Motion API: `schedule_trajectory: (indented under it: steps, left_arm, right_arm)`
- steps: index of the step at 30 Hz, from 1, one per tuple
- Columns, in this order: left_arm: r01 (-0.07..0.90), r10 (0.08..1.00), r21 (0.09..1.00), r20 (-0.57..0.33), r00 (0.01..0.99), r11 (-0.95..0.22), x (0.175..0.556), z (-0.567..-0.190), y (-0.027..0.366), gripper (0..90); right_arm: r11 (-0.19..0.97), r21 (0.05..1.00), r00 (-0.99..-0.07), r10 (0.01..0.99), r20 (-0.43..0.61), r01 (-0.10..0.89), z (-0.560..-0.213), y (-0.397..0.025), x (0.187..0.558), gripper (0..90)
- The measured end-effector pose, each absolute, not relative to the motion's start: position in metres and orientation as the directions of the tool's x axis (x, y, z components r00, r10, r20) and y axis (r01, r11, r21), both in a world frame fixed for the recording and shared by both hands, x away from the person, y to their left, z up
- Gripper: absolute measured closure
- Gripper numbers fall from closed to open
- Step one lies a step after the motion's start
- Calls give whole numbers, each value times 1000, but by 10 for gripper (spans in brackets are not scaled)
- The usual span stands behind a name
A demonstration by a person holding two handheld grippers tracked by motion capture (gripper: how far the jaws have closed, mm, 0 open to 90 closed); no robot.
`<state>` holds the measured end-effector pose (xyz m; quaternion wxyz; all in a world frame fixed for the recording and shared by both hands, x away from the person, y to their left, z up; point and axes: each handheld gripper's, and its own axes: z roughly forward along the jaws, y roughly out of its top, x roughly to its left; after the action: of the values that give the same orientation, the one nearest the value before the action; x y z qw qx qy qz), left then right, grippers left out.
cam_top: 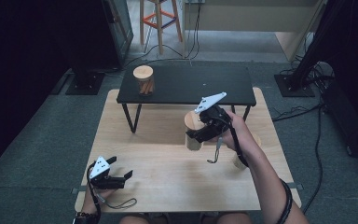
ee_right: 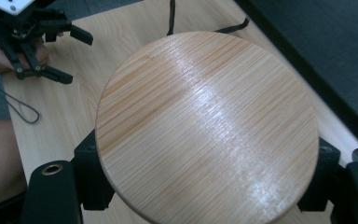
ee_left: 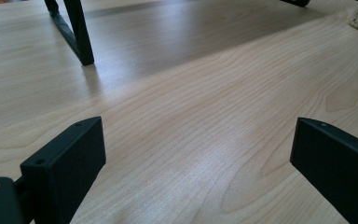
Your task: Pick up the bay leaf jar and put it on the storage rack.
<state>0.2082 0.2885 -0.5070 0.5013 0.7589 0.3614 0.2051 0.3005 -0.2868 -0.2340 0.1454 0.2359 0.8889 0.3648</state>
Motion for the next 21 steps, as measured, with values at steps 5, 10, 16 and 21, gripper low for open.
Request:
schedule_trajectory:
  steps: [5, 10, 16, 21]
  left_arm:
    - [343, 754, 909, -51, 655, -237, 208, -507, 288, 34]
    - [343, 753, 909, -51, 656, -237, 208, -507, 289, 34]
    - [343, 752, 909, -52, 658, -237, 209, -507, 289, 34]
    - [342, 751, 910, -54, 658, -234, 208, -507, 290, 34]
  right_arm:
    - [619, 720, -840, 534, -94, 313, -219, -289, 306, 252]
    - [618, 723, -840, 533, -98, 308, -208, -288, 310, 252]
    - [616, 726, -838, 535, -103, 305, -195, -286, 316, 252]
    - [618, 726, -837, 536, -109, 301, -184, -284, 321, 252]
